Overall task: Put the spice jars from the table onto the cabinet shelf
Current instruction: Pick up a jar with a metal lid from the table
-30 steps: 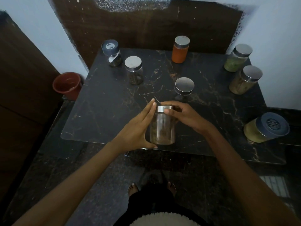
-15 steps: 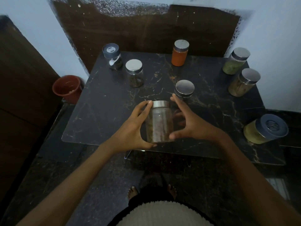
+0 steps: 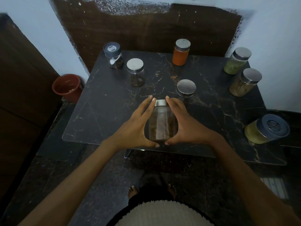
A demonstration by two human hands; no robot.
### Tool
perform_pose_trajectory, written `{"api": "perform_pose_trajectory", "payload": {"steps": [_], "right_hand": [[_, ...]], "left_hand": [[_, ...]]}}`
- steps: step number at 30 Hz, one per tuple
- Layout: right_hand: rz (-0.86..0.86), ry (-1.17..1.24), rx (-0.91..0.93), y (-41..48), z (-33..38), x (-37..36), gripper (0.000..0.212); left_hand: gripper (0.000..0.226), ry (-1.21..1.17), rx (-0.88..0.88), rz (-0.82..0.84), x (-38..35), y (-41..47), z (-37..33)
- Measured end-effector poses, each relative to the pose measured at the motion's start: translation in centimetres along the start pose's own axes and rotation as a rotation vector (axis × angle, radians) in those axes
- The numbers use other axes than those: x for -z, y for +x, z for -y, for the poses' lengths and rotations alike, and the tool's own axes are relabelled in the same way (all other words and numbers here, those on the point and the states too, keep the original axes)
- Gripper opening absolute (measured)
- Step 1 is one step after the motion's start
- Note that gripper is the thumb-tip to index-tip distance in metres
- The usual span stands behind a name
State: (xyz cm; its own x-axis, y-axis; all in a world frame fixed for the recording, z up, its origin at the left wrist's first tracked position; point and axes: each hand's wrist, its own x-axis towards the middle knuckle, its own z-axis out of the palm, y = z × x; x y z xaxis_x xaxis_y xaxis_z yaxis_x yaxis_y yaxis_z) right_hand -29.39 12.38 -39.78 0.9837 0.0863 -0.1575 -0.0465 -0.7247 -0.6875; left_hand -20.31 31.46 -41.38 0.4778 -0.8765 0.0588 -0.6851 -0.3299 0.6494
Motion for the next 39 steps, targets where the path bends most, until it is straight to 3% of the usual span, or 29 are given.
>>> {"api": "perform_pose_trajectory", "payload": {"steps": [10,15,26,29,33,39], "right_hand": [[0.075,0.111,-0.024,-0.4,-0.4,1.0,0.141],[0.039,0.048,-0.003,0.0,0.3,0.4,0.139],[0.109,0.227,-0.049,-1.1,0.4,2.3,0.138],[0.06,0.203,-0.032,-0.9,0.7,2.0,0.135],[0.051,0.139,0.004,-0.6,0.8,1.8,0.134],[0.15,0.249,-0.026,-1.4,0.3,2.7,0.137]], "left_hand": [[0.119,-0.27,0.032,-0.075,0.3,-0.8,-0.5],[0.133,-0.239,0.062,0.007,0.2,-0.5,-0.7],[0.127,-0.361,0.076,-0.048,0.7,-1.2,-1.4],[0.13,-0.367,0.087,-0.003,0.7,-1.1,-1.7],[0.13,-0.325,0.114,-0.064,0.2,-0.6,-2.2],[0.129,-0.484,0.144,-0.059,0.7,-1.2,-2.4]]}}
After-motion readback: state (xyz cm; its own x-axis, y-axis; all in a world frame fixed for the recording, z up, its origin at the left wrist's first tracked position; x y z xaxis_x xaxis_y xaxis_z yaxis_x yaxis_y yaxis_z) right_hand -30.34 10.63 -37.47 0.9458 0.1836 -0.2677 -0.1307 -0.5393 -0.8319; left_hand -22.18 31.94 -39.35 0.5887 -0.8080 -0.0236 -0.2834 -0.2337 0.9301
